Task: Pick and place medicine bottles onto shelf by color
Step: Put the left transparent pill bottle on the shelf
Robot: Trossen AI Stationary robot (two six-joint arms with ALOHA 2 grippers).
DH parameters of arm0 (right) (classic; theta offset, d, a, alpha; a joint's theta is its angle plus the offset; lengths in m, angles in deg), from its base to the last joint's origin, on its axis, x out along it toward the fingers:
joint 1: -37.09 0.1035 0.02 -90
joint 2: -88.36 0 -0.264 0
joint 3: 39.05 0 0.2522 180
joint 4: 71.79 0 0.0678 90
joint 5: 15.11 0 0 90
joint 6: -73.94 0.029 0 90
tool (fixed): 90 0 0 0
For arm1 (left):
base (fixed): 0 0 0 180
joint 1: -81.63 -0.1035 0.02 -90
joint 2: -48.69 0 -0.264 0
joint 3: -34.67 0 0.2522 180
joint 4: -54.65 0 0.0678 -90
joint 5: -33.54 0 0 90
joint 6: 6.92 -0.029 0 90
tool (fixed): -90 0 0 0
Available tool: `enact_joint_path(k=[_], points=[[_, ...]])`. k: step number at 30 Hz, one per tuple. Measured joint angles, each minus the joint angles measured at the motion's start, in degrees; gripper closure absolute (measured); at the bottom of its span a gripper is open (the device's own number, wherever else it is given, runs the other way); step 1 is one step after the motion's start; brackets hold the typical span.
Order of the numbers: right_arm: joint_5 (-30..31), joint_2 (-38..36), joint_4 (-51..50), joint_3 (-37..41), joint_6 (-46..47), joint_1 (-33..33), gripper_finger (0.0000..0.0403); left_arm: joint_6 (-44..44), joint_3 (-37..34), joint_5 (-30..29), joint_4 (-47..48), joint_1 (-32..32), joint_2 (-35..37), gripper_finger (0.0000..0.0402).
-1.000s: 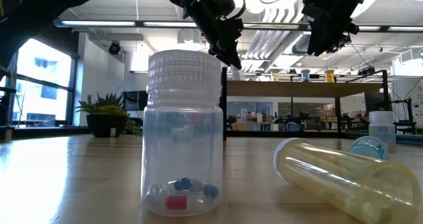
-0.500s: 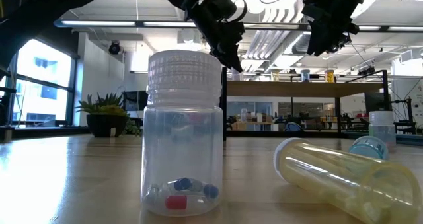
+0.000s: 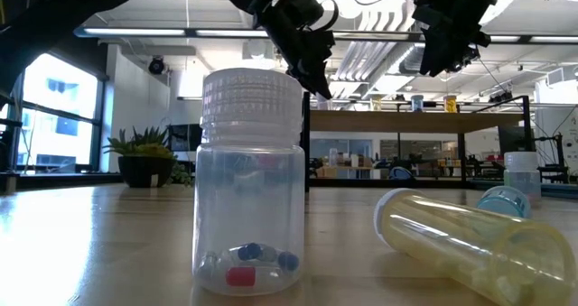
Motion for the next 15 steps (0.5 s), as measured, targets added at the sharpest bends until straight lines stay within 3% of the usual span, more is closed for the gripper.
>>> enact_joint_path(k=[15], points=[[0.0,0.0,0.0,0.0,0.0,0.0,0.0256,-1.5,0.0,0.0,-0.5,0.0,0.0,0.0256]])
